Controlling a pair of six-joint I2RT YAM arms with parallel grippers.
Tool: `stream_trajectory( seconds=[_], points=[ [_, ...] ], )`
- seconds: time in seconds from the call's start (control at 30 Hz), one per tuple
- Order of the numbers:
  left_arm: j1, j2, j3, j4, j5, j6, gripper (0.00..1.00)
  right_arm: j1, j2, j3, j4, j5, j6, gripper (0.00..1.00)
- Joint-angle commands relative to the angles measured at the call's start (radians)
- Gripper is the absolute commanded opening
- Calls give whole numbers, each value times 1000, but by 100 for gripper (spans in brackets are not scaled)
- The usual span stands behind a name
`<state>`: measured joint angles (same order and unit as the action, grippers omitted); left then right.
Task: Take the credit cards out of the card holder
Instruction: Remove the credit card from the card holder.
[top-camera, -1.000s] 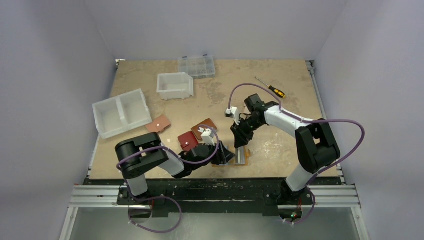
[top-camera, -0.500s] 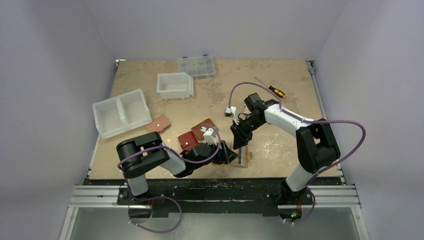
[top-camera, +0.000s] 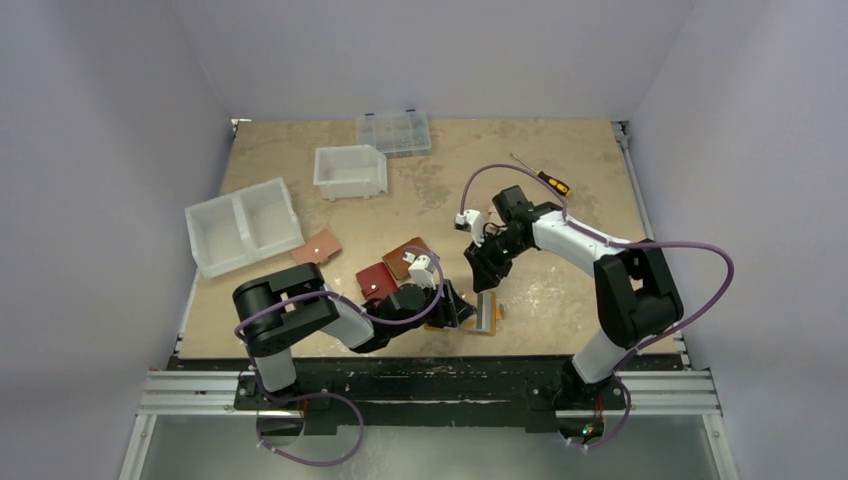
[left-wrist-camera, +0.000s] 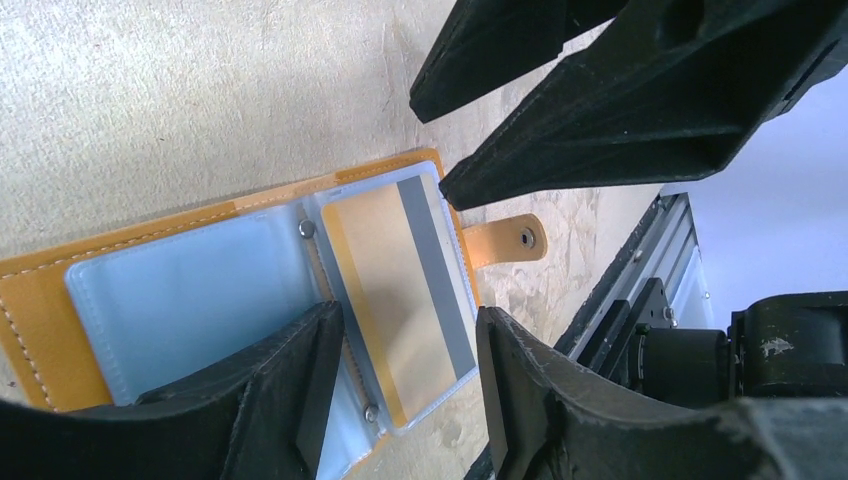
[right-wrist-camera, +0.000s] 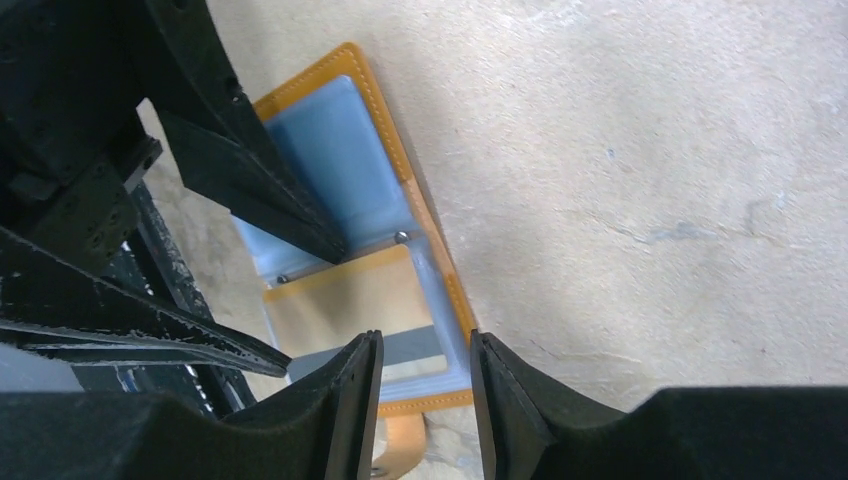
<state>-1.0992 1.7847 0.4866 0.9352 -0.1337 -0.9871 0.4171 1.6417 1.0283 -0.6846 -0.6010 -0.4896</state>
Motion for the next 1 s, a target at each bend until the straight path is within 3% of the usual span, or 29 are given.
stream_trajectory(
  seconds=[0.0,0.4,0.7,0.97],
  points=[
    [4,-3,29,-85,-4,5,55,-8,-29,-1,21,50,9,45],
    [4,-23,64,-231,-45,4,53,-8,-109,-56,-6,176,-107,39],
    [5,-40,25,-156,-29,11,55,11,-87,-74,-71,161,-186,13],
    [5,-36,-23,-47,-5,11,56,39,-74,-77,-90,133,-221,11]
  ],
)
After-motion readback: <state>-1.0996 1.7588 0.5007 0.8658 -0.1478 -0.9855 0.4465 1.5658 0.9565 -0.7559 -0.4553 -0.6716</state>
